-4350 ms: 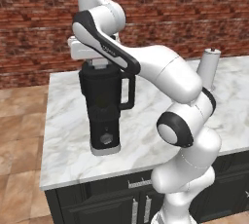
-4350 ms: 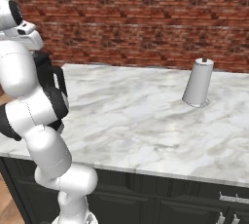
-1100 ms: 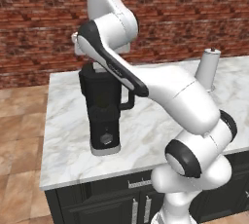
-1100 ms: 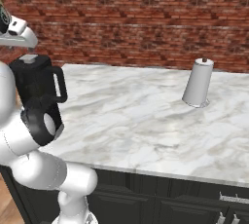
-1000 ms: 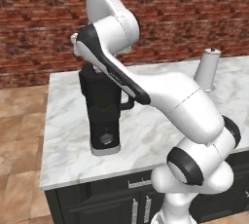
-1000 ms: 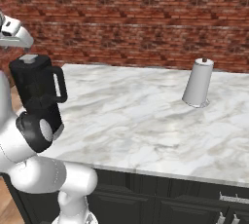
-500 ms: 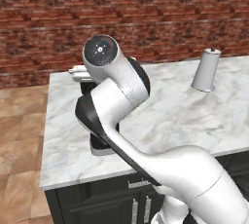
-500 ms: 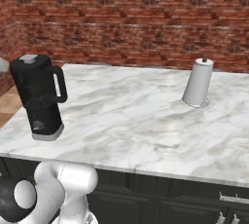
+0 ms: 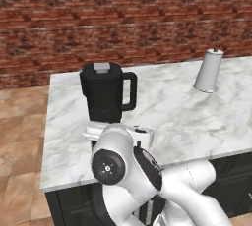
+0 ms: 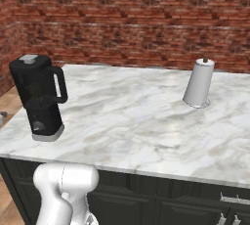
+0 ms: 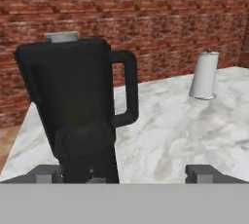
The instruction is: Grab the lime and garlic from the fridge, place them in the blender, close the lid, and turn on the blender to create a marinade.
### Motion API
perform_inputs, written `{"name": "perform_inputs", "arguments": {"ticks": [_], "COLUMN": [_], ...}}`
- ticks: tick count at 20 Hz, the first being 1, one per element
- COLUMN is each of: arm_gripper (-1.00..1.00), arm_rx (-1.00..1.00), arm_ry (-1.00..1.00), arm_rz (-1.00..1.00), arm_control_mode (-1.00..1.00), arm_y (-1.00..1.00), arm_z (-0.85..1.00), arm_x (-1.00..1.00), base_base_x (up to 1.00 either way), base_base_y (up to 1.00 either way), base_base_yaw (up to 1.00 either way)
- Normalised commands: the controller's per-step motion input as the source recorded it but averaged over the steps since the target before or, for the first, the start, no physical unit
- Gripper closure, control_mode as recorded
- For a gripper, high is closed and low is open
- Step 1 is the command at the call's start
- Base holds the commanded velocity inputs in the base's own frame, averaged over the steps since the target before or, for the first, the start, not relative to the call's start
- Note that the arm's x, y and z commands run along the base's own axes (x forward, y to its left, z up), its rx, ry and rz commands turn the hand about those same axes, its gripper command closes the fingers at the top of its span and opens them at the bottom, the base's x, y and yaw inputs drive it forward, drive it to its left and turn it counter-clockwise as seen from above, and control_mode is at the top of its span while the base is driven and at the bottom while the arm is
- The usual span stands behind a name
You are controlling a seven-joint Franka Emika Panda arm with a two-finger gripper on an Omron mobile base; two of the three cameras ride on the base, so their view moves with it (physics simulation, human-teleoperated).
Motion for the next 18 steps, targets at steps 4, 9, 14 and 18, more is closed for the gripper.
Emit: {"name": "perform_inputs", "arguments": {"ticks": [4,9,14,18], "arm_gripper": [-1.0,-1.0,-1.0,-1.0], "arm_rx": [0.0,0.0,0.0,0.0], "arm_ry": [-0.1,-0.12,-0.08,-0.07], "arm_rz": [-0.36,-0.33,-0.23,-0.07], "arm_control_mode": [-1.0,-1.0,-1.0,-1.0], "arm_y": [-0.01,-0.02,0.0,-0.06], "arm_z": [-0.55,-0.41,-0.46,-0.43], "arm_x": [0.02,0.37,0.41,0.23], "base_base_x": [0.0,0.0,0.0,0.0], "base_base_y": [0.0,0.0,0.0,0.0], "base_base_yaw": [0.0,0.0,0.0,0.0]}}
